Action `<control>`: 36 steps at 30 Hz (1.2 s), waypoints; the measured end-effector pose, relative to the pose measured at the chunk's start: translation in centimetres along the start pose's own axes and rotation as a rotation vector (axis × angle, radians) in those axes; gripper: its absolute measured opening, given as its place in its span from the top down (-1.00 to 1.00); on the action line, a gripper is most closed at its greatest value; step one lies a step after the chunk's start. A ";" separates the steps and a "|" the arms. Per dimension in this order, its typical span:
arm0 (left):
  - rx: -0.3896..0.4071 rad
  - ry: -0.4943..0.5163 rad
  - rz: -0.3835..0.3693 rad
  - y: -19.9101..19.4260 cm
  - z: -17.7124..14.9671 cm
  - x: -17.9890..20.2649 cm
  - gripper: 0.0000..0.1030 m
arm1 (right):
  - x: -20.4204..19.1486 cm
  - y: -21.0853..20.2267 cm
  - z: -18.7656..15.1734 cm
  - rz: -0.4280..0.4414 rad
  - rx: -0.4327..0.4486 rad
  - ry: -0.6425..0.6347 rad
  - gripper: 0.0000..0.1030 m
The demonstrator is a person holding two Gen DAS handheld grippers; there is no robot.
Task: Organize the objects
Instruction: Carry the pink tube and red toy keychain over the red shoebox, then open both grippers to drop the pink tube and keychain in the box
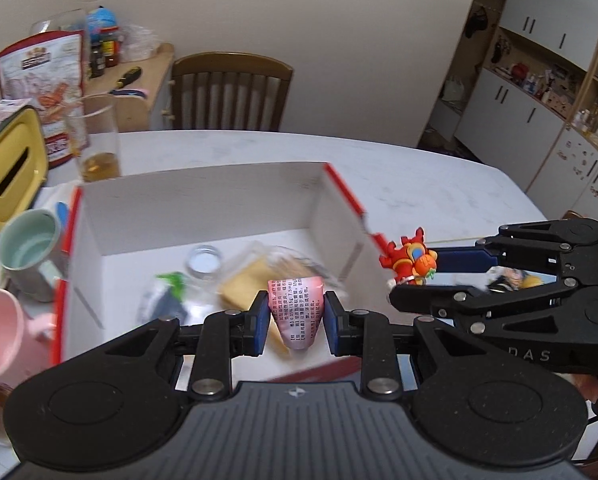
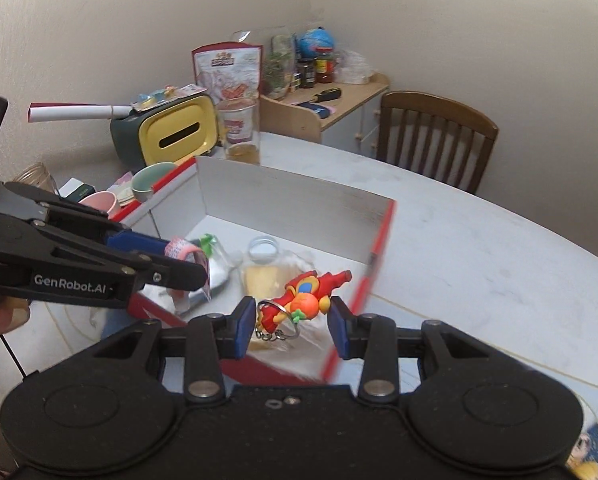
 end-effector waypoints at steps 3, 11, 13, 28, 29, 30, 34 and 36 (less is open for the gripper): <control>-0.004 -0.011 0.030 0.4 0.6 -2.1 0.48 | -1.1 1.6 0.8 0.022 -0.021 -0.005 0.26; -0.031 0.006 0.117 2.7 2.3 -6.3 0.48 | -3.3 5.4 2.1 0.050 -0.066 -0.025 0.26; -0.037 0.007 0.133 3.4 2.7 -7.1 0.48 | -3.5 6.2 2.1 0.046 -0.076 -0.030 0.26; -0.181 0.101 0.231 11.1 4.9 -9.7 0.47 | -4.5 10.3 2.2 0.060 -0.158 -0.092 0.25; -0.192 0.109 0.233 11.5 4.9 -9.7 0.47 | -4.5 10.6 2.1 0.057 -0.167 -0.094 0.25; -0.202 0.113 0.235 11.9 4.9 -9.8 0.48 | -4.5 10.8 1.9 0.054 -0.177 -0.095 0.25; -0.242 0.114 0.234 13.0 4.8 -9.8 0.48 | -4.3 11.4 1.6 0.051 -0.196 -0.089 0.25; -0.266 0.112 0.233 13.6 4.6 -9.9 0.47 | -4.3 11.5 1.6 0.052 -0.200 -0.087 0.25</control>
Point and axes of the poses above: each gripper's, at about its wrist camera, not at the fingertips, and y roughly the way its jaws point, x to its right, z to its top, the point moved 7 cm from there along y, roughly the way its jaws point, and after that the axes turned 5 degrees about -x, right-handed, at the moved point
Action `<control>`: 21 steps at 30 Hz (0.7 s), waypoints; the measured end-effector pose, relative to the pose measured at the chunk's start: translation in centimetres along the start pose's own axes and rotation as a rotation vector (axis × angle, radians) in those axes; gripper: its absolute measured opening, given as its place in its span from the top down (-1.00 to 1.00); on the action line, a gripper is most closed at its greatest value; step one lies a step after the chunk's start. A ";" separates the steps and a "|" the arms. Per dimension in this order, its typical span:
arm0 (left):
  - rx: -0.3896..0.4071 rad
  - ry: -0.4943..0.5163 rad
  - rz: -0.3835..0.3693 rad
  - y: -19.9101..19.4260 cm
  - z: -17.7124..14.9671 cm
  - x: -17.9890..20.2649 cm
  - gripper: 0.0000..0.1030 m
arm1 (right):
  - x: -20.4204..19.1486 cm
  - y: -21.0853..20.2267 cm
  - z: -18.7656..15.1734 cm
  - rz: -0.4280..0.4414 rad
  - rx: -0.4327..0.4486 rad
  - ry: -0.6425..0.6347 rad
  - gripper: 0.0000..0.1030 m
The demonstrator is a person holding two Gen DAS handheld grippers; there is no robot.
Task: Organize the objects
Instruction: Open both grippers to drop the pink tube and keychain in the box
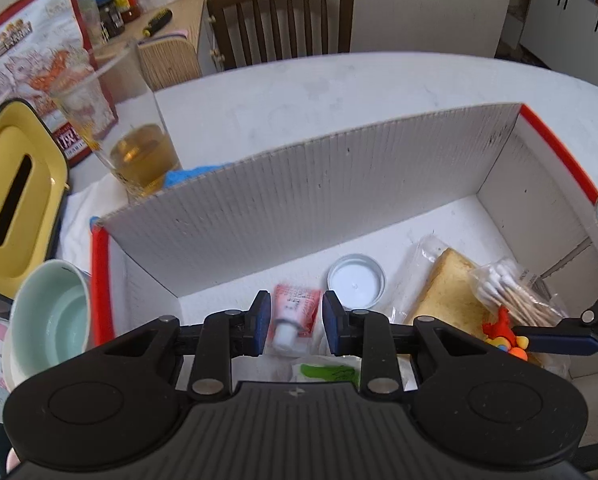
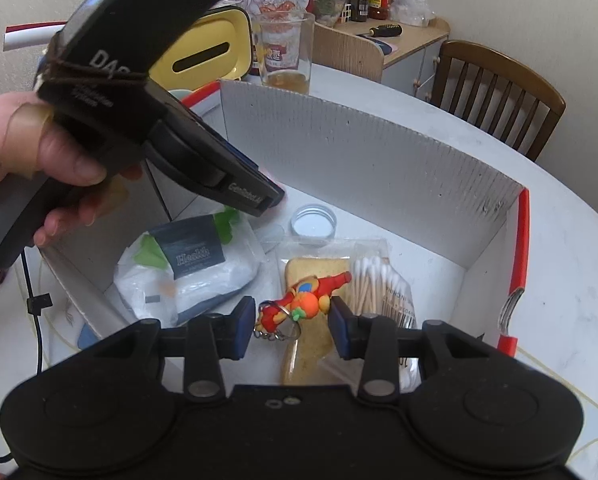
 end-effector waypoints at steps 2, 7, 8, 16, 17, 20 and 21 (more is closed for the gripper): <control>-0.021 0.001 0.011 0.6 -0.1 0.0 0.47 | 0.0 0.1 0.0 0.001 -0.005 0.002 0.25; -0.031 -0.022 -0.003 0.9 -0.1 -0.2 0.47 | 0.3 0.1 0.0 0.011 -0.002 0.022 0.22; -0.032 -0.029 -0.006 0.9 -0.1 -0.3 0.48 | 0.3 0.0 -0.1 0.011 -0.002 0.023 0.20; -0.010 -0.060 -0.007 0.5 -0.1 -0.6 0.47 | 0.4 -0.6 -0.2 0.005 0.028 0.014 0.02; -0.007 -0.065 -0.008 0.3 -0.1 -0.7 0.46 | 0.5 -0.8 -0.2 0.006 0.032 0.017 0.02; 0.009 -0.075 -0.016 -0.4 -0.2 -0.6 0.46 | 0.6 -1.6 -0.2 0.019 0.051 0.031 0.01; 0.015 -0.072 -0.016 -0.7 -0.2 -0.4 0.46 | 0.7 -1.8 -0.2 0.020 0.058 0.033 0.01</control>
Point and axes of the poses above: each gripper's, at about its wrist camera, not at the fingertips, and y roughly the way its jaws point, x to its right, z to its top, the point moved 7 cm from there along y, roughly the way its jaws point, and after that the axes turned 5 degrees about -x, right-handed, at the moved point
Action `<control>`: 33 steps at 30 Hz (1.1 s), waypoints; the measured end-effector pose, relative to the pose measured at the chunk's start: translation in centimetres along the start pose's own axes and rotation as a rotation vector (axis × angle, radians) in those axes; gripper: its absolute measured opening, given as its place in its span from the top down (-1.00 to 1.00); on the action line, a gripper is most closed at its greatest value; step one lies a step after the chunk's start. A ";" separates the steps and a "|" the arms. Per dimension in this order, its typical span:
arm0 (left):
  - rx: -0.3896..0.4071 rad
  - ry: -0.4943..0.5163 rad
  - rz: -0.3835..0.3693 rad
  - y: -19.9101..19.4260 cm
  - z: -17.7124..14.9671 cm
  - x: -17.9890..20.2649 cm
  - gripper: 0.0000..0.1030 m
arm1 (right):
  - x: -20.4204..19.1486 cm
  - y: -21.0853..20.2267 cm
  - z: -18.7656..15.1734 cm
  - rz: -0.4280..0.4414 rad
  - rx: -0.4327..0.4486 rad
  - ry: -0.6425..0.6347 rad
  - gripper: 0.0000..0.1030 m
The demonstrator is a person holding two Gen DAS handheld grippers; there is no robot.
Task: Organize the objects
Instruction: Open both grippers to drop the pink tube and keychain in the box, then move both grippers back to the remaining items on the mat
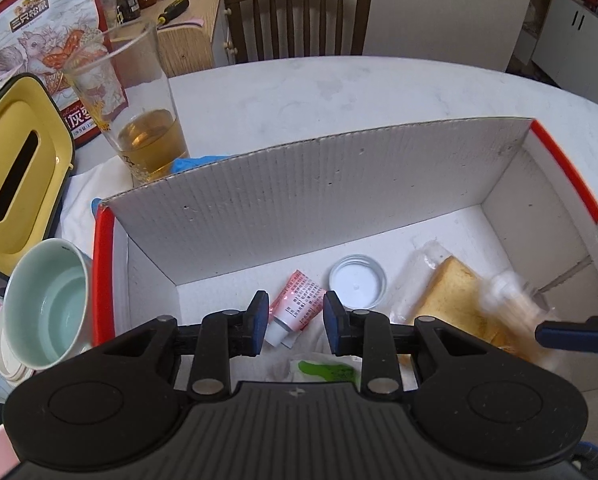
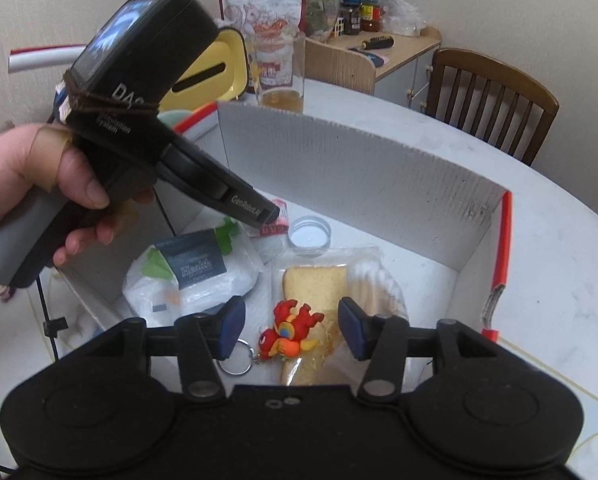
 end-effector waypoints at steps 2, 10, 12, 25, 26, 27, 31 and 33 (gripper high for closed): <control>0.012 0.012 0.007 -0.7 -0.1 0.3 0.46 | 0.1 -0.6 0.0 0.008 0.012 0.005 0.00; 0.094 -0.002 -0.015 -4.5 -0.5 1.9 0.46 | 0.7 -3.2 -0.4 0.036 0.055 0.038 -0.03; 0.107 0.000 -0.013 -5.3 -0.6 2.4 0.46 | 0.8 -4.0 -0.6 0.046 0.065 0.046 -0.03; 0.170 0.045 -0.040 -10.8 -2.4 8.4 0.46 | 3.4 -9.6 -2.6 0.067 0.144 0.103 -0.03; 0.175 0.049 -0.046 -11.1 -2.6 8.9 0.46 | 3.7 -10.0 -2.8 0.062 0.150 0.104 -0.03; 0.179 0.050 -0.050 -11.4 -2.7 9.4 0.46 | 4.0 -10.5 -3.1 0.058 0.157 0.105 -0.03; 0.197 0.059 -0.066 -12.4 -3.3 11.6 0.46 | 5.1 -12.0 -4.3 0.046 0.168 0.122 -0.03; 0.202 0.059 -0.077 -12.8 -3.6 12.6 0.46 | 5.7 -12.7 -5.0 0.041 0.170 0.129 -0.04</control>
Point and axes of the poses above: each gripper's, at about its wrist camera, not at the fingertips, and y roughly the way its jaws point, x to its right, z to its top, the point moved 7 cm from there along y, roughly the way its jaws point, and after that the axes turned 5 degrees about -x, right-handed, at the moved point
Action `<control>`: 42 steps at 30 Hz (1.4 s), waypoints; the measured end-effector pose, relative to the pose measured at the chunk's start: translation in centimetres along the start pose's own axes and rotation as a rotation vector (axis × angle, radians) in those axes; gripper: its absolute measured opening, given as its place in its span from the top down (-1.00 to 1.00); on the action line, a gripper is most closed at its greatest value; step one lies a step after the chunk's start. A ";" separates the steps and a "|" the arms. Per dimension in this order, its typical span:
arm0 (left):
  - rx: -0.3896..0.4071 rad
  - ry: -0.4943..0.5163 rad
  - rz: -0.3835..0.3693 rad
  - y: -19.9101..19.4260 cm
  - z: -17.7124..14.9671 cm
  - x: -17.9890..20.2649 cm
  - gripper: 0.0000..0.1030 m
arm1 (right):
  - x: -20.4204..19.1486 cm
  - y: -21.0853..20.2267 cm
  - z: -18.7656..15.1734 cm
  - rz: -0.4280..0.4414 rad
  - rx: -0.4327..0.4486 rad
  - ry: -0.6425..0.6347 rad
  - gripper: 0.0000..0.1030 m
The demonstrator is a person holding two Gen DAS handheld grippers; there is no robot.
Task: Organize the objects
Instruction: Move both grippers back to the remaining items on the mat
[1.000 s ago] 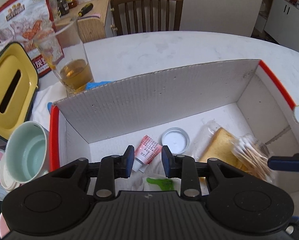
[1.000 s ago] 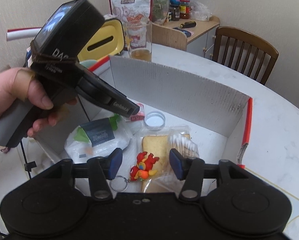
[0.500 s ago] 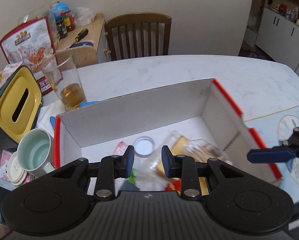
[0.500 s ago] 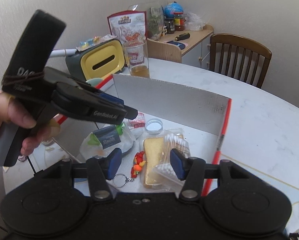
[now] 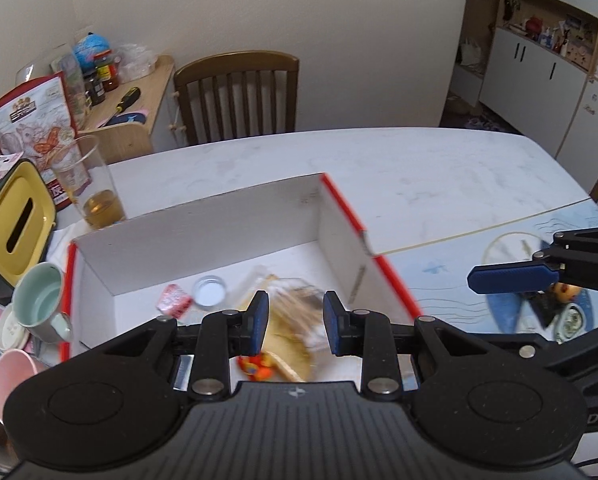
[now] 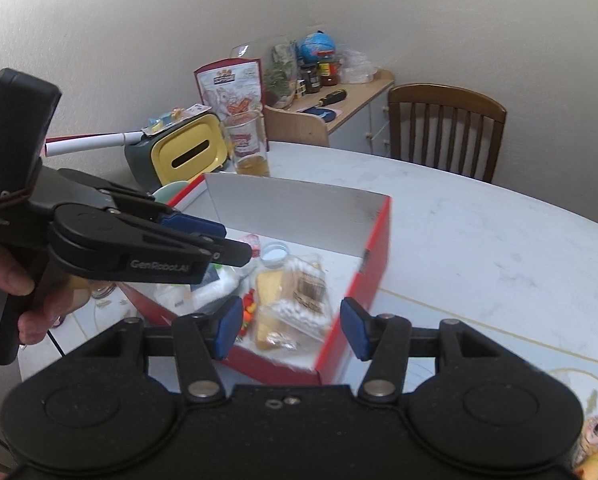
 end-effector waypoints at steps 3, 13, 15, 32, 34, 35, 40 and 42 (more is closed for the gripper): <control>0.001 0.003 -0.016 -0.4 -0.4 1.7 0.46 | 0.9 -1.1 -0.9 -0.003 0.001 0.015 -0.07; -0.003 0.045 -0.082 -0.4 -1.9 8.4 0.46 | 4.7 -5.0 -4.8 -0.057 0.026 0.077 -0.22; -0.009 0.055 -0.096 -0.1 -2.2 9.8 0.46 | 5.7 -5.9 -5.9 -0.078 0.026 0.096 -0.23; -0.013 0.129 -0.162 3.2 -2.9 20.6 -0.42 | 15.9 -11.6 -16.9 -0.280 -0.017 0.301 -0.58; -0.016 0.134 -0.167 3.9 -2.8 21.9 -0.43 | 16.8 -11.9 -17.2 -0.297 -0.016 0.313 -0.62; -0.016 0.139 -0.168 4.2 -2.7 22.5 -0.44 | 17.4 -12.3 -17.6 -0.305 -0.013 0.319 -0.64; -0.016 0.156 -0.163 6.0 -2.4 25.2 -0.60 | 20.5 -13.6 -18.0 -0.301 0.007 0.414 -0.67; -0.020 0.152 -0.161 6.9 -2.3 26.0 -0.62 | 22.2 -14.0 -18.0 -0.307 0.009 0.466 -0.67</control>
Point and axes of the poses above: each gripper's, at about its wrist camera, not at the fingertips, and y roughly the way its jaws point, x to its right, z to its top, the point moved 7 cm from there along y, roughly the way its jaws point, and after that the axes turned 5 degrees about -x, right-handed, at the moved point
